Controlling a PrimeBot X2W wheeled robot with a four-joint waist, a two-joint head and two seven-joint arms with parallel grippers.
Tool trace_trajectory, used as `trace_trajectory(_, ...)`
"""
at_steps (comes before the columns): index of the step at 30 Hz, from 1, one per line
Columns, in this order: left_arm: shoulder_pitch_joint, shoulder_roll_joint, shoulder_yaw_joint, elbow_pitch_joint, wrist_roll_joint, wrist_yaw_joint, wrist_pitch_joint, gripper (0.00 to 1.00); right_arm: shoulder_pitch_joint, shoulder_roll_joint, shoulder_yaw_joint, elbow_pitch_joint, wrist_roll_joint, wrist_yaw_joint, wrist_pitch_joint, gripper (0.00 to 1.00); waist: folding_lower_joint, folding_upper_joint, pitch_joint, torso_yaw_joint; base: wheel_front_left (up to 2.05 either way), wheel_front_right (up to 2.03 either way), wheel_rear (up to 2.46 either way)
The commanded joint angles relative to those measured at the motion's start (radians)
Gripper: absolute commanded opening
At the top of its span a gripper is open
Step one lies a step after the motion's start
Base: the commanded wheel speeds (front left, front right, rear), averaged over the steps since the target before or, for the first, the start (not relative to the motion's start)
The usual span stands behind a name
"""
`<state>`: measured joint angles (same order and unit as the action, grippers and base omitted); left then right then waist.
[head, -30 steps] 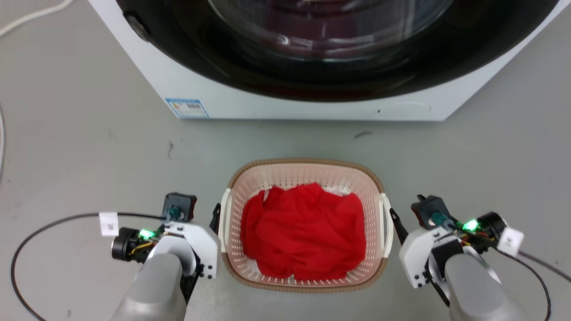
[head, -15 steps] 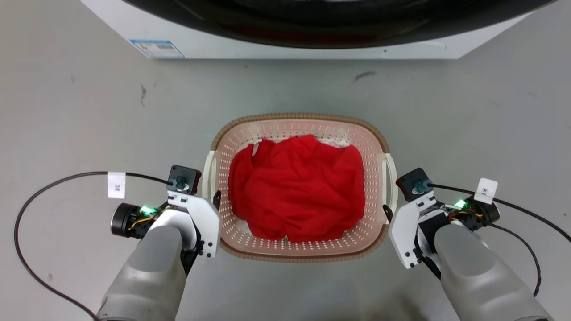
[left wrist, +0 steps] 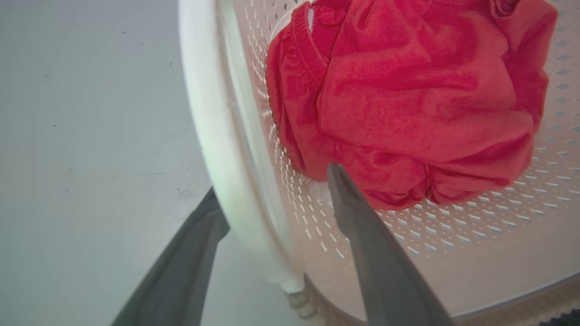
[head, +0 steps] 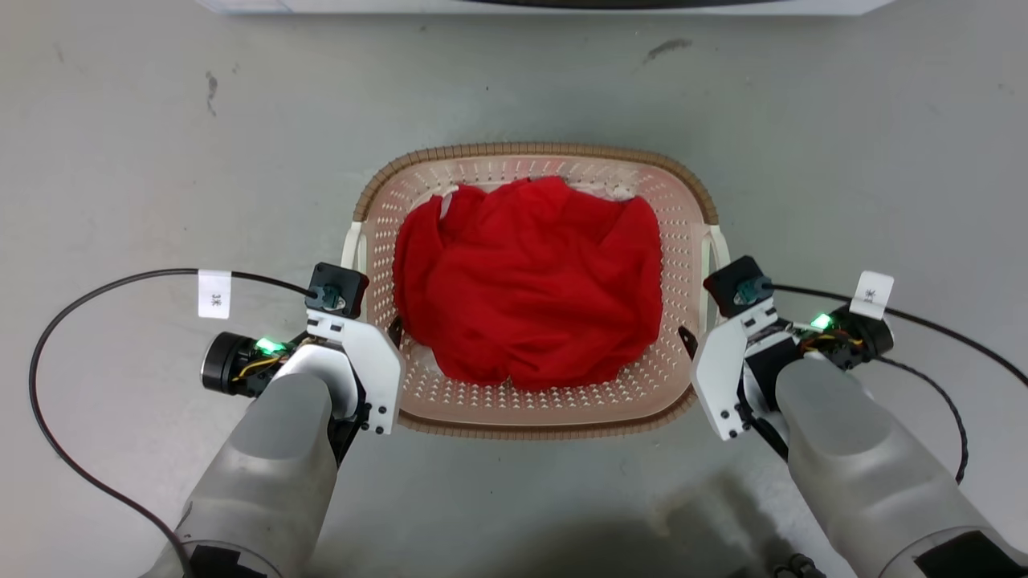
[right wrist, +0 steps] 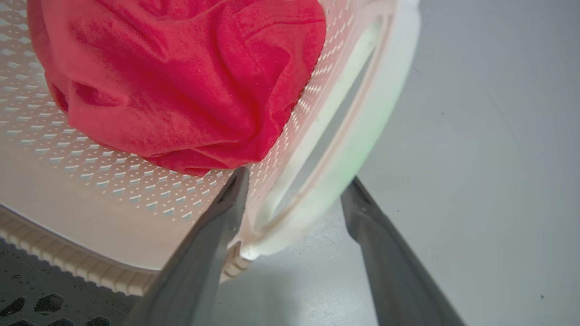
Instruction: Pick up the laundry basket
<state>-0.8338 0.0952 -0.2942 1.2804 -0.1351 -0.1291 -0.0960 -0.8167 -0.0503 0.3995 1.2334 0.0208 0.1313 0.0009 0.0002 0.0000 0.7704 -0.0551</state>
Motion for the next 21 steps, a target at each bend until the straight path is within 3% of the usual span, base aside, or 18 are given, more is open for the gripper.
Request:
trace_trajectory(1, -0.019, 0.004, -0.009, 0.001, -0.014, -0.001, 0.004, 1.0, -0.027, 0.0, -0.004, 0.007, 0.007, -0.001, -0.001, 1.0, -0.0002, 0.0, 0.023, 0.003, 0.0, 0.0, 0.0)
trace_trajectory(4, -0.022, 0.004, -0.025, 0.003, -0.028, -0.001, 0.006, 1.0, -0.04, 0.0, -0.011, 0.014, 0.005, -0.001, -0.003, 1.0, -0.0002, 0.0, 0.037, 0.005, 0.0, 0.0, 0.0)
trace_trajectory(5, -0.022, 0.002, -0.033, 0.004, -0.033, -0.001, 0.014, 1.0, -0.046, 0.0, -0.013, 0.015, 0.002, -0.001, -0.004, 0.42, -0.0002, 0.0, 0.04, 0.005, 0.0, 0.0, 0.0)
trace_trajectory(6, -0.024, 0.001, -0.041, 0.003, -0.039, -0.001, 0.016, 0.98, -0.05, 0.0, -0.016, 0.017, -0.001, -0.001, -0.005, 0.0, -0.0002, 0.0, 0.042, 0.006, 0.0, 0.0, 0.0)
trace_trajectory(7, -0.028, 0.001, -0.047, 0.003, -0.043, -0.001, 0.018, 0.0, -0.051, 0.0, -0.016, 0.019, -0.001, -0.001, -0.001, 0.0, -0.0002, 0.0, 0.045, 0.007, 0.0, 0.0, 0.0)
trace_trajectory(21, 0.024, -0.024, -0.158, 0.004, -0.158, -0.002, 0.057, 0.0, 0.003, 0.0, 0.024, 0.033, 0.035, -0.001, 0.015, 0.0, -0.0002, 0.0, -0.052, 0.029, 0.0, 0.0, 0.0)
